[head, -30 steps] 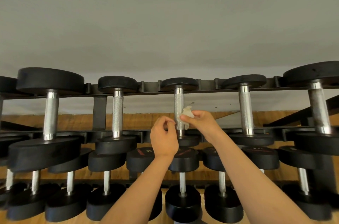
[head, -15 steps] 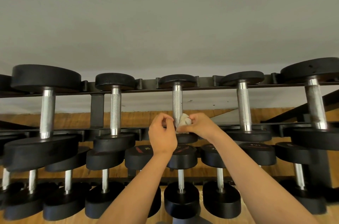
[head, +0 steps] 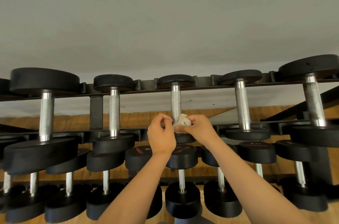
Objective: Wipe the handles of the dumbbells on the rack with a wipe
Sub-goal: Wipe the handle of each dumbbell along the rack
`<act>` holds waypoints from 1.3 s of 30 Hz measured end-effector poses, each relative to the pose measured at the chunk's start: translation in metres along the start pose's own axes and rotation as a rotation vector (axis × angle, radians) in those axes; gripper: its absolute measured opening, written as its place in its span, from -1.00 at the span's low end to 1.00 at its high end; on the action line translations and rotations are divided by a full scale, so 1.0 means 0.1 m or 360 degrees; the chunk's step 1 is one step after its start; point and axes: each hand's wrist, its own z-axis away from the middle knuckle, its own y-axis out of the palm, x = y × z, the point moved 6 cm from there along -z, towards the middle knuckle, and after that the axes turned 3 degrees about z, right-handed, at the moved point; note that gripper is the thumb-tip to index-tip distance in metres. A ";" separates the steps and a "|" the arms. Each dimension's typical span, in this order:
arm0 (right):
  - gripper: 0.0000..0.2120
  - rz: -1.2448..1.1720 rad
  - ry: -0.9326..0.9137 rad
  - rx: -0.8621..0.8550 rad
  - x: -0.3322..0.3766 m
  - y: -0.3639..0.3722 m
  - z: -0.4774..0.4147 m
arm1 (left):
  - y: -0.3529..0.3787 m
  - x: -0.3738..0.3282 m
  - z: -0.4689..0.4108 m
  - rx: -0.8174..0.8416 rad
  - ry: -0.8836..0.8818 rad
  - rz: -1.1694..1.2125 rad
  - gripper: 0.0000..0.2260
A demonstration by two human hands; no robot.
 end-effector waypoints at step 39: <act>-0.85 -0.1227 0.0389 -0.0170 -0.01 -0.04 -0.30 | 0.02 -0.07 0.05 -0.0050 -0.0017 0.0032 -0.79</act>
